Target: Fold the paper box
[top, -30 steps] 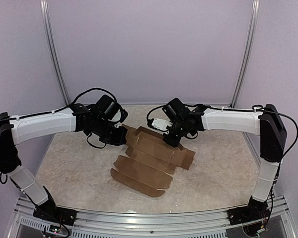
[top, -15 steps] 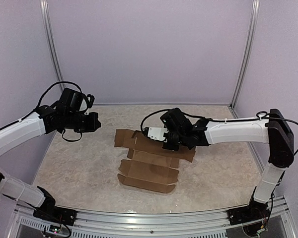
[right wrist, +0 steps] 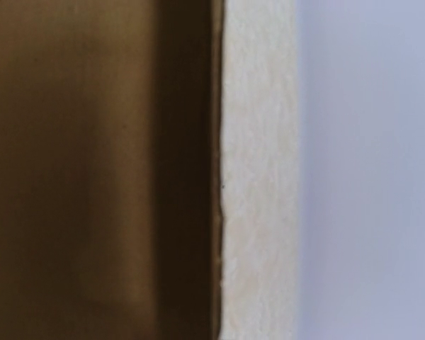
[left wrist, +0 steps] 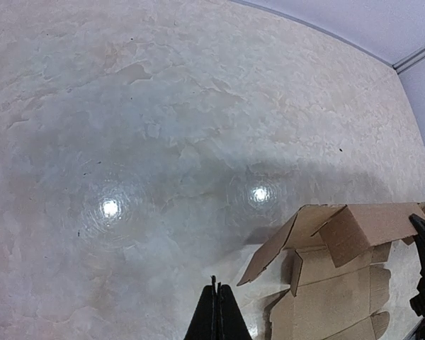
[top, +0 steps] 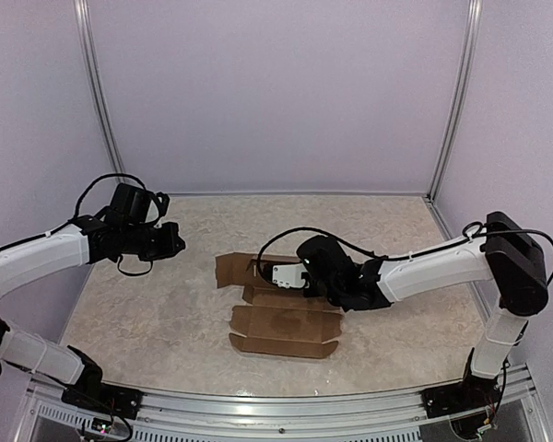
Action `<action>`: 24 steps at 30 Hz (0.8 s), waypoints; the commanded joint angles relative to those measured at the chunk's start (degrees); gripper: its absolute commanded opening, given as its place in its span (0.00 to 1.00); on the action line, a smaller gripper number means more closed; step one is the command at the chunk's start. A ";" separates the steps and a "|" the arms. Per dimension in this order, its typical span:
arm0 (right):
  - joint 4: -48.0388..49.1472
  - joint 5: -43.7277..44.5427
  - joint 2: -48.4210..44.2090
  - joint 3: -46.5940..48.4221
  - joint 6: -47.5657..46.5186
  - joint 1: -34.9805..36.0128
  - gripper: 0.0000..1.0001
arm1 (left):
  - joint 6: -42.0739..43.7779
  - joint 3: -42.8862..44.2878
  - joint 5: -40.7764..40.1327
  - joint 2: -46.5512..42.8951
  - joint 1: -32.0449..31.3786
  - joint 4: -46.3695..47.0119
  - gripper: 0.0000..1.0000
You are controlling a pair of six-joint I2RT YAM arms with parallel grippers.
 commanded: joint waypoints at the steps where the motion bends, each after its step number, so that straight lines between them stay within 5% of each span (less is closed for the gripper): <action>1: 9.36 4.54 1.00 -3.41 -2.10 1.82 0.00 | -1.26 -2.93 1.07 0.73 0.25 4.38 0.00; 16: 19.50 8.05 2.56 -9.26 -3.87 3.96 0.00 | -3.37 -6.20 10.14 12.56 0.04 21.01 0.00; 24: 23.73 9.47 3.21 -11.64 -4.98 5.20 0.00 | -2.94 -2.32 13.00 18.11 -1.16 22.62 0.00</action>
